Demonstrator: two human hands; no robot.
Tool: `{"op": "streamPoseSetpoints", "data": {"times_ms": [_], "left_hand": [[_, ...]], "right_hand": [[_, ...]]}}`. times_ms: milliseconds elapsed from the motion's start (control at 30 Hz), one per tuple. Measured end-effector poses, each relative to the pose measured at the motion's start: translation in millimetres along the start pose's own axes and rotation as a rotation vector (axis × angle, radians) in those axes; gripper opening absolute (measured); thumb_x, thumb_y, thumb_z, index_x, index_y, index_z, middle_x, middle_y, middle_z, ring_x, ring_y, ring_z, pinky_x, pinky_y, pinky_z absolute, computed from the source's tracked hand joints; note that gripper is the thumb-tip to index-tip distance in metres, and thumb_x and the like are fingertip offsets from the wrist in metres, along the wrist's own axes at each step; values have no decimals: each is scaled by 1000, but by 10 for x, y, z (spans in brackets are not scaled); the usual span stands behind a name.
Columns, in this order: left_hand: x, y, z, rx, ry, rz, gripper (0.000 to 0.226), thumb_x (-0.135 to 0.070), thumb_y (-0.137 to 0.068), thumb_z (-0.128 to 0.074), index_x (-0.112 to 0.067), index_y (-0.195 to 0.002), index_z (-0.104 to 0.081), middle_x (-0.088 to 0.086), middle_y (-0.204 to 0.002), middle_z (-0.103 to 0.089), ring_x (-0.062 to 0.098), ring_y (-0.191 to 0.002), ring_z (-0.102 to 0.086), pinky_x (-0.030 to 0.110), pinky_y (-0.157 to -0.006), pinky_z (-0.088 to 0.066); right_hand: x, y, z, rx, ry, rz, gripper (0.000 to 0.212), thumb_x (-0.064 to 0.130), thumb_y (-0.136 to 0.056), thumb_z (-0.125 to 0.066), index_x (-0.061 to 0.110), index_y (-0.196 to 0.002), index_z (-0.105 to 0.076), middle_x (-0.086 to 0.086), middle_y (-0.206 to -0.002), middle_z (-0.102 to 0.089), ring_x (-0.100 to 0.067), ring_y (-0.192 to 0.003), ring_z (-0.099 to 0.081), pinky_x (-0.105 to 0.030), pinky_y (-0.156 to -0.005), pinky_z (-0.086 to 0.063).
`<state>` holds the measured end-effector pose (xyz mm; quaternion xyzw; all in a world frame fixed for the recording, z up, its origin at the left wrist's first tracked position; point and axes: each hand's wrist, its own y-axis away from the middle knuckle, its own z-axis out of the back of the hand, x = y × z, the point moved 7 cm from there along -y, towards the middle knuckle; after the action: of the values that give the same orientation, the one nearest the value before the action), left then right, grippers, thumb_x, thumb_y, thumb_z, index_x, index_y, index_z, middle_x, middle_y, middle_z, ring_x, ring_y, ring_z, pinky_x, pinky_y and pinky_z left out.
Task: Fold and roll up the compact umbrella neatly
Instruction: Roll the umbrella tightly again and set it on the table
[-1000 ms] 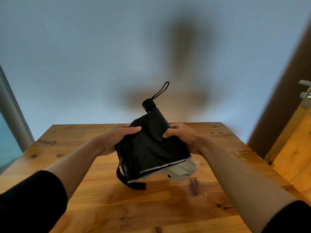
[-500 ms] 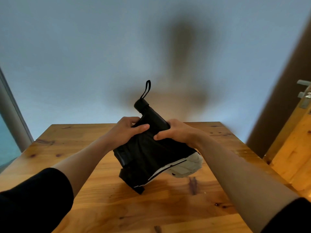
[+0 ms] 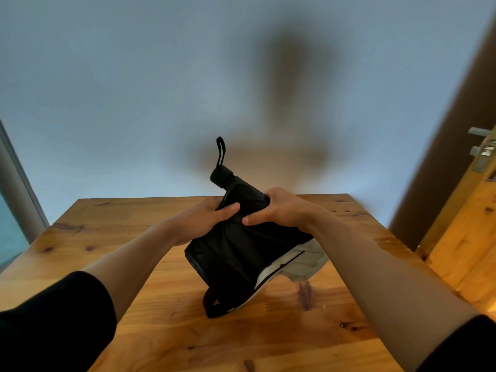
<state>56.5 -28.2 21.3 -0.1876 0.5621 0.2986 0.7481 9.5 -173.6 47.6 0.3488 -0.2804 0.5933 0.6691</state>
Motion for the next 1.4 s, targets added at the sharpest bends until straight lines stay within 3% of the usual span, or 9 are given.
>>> {"op": "streamPoseSetpoints", "data": {"times_ms": [167, 367, 667, 800, 900, 1033, 1167, 1300, 1400], "left_hand": [[8, 11, -37, 39, -87, -71, 33, -33, -86, -69, -12, -111, -65, 9, -102, -74, 23, -97, -72, 37, -89, -56], [39, -34, -2, -33, -145, -98, 36, -38, -95, -55, -5, -103, -67, 14, -99, -74, 26, -93, -72, 32, -81, -56], [282, 16, 55, 132, -312, 47, 35, -15, -76, -80, -22, -106, -63, -8, -93, -73, 15, -95, -70, 32, -83, -54], [271, 145, 31, 218, -828, 457, 46, -20, -85, -72, -13, -124, -50, 10, -116, -63, 29, -101, -66, 41, -81, -60], [-15, 379, 20, 299, -1062, 734, 30, -21, -98, -50, 4, -110, -59, 19, -93, -74, 29, -79, -73, 36, -73, -59], [-679, 127, -158, 124, -832, 259, 34, -20, -92, -50, -7, -63, -62, 2, -42, -59, 17, -36, -53, 25, -46, -45], [-1221, 72, -102, -292, -710, -402, 16, -24, -78, -56, -14, -82, -68, -1, -74, -66, 14, -71, -62, 38, -70, -54], [-628, -73, -262, 197, -985, 8, 68, -12, -77, -71, -15, -135, -35, 3, -106, -56, 22, -93, -60, 30, -68, -51], [-470, -116, -270, 170, -1175, -2, 78, -26, -73, -77, -18, -135, -30, -1, -98, -56, 21, -90, -59, 33, -72, -53]], "right_hand": [[39, -7, 65, -53, 54, 19, 30, 22, -73, -88, 3, -88, -71, -8, -80, -72, -14, -63, -71, -22, -56, -56], [33, -44, 116, -101, 99, -9, 44, 29, -71, -89, -5, -92, -69, -7, -77, -69, -15, -62, -67, -26, -61, -56], [-27, -66, 80, -75, 125, -25, 39, 24, -69, -90, 4, -94, -67, -8, -87, -72, -20, -77, -71, -31, -68, -58], [55, -130, 45, -85, 261, 6, 46, 30, -67, -90, 8, -99, -66, -9, -92, -72, -24, -85, -70, -43, -84, -60], [81, -170, 48, -89, 329, 23, 48, 33, -66, -90, 11, -101, -65, -7, -93, -71, -23, -85, -69, -44, -85, -59], [136, -175, 9, -87, 467, 36, 51, 42, -60, -90, 16, -94, -64, -3, -88, -69, -22, -84, -66, -42, -81, -57], [193, -131, -78, -25, 524, 77, 67, 43, -62, -89, 16, -116, -60, -3, -106, -68, -22, -97, -64, -45, -90, -55], [252, -59, -109, 49, 591, 93, 67, 37, -65, -90, 17, -120, -59, 1, -107, -66, -21, -97, -63, -38, -90, -54], [250, -37, -172, 98, 635, 81, 60, 37, -65, -91, 20, -113, -61, 3, -102, -67, -19, -93, -63, -37, -87, -54]]}}
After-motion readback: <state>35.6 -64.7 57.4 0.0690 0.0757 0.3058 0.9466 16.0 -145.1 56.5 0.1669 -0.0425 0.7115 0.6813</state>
